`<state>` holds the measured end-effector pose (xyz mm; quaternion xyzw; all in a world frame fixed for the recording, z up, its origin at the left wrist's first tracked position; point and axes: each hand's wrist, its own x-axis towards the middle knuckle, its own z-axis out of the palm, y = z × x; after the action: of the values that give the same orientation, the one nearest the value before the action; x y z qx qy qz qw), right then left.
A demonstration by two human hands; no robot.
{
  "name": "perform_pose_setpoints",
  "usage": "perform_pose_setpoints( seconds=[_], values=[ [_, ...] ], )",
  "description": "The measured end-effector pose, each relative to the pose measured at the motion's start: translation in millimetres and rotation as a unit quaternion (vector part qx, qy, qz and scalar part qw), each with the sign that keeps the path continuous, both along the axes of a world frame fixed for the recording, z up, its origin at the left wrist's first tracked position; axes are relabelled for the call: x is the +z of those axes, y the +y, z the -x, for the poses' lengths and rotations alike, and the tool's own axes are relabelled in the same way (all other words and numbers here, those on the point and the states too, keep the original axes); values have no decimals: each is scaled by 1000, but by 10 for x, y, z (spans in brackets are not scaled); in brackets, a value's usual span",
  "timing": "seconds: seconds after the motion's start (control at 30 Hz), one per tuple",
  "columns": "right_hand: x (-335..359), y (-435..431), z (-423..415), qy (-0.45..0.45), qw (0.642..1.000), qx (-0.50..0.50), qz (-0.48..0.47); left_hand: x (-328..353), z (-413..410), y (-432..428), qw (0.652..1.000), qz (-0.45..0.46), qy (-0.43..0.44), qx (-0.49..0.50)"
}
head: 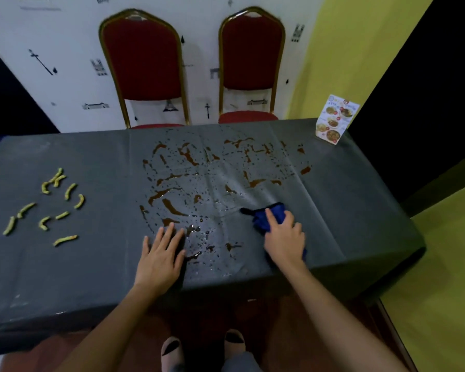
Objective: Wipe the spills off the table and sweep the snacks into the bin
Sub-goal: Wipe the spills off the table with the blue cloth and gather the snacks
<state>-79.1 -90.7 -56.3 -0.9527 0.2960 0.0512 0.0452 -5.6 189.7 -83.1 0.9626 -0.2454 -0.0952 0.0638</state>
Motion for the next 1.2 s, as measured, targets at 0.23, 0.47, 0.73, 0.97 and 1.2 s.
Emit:
perform_pose_setpoints(
  seconds=[0.23,0.47,0.73,0.97,1.2],
  values=[
    [-3,117,-265,-8,975,-223,-19,65,-114,641,992,12,4,123],
    [-30,961,-331,21,997,-75,14,-48,-117,931,990,26,5,135],
    [-6,805,-170,20,1000,-16,13,-73,-104,907,989,33,8,142],
    [-34,465,-277,-7,965,-259,-38,14,-175,964,993,36,7,109],
    [-23,1240,-502,15,981,-195,-14,-20,-160,1032,995,33,20,96]
  ],
)
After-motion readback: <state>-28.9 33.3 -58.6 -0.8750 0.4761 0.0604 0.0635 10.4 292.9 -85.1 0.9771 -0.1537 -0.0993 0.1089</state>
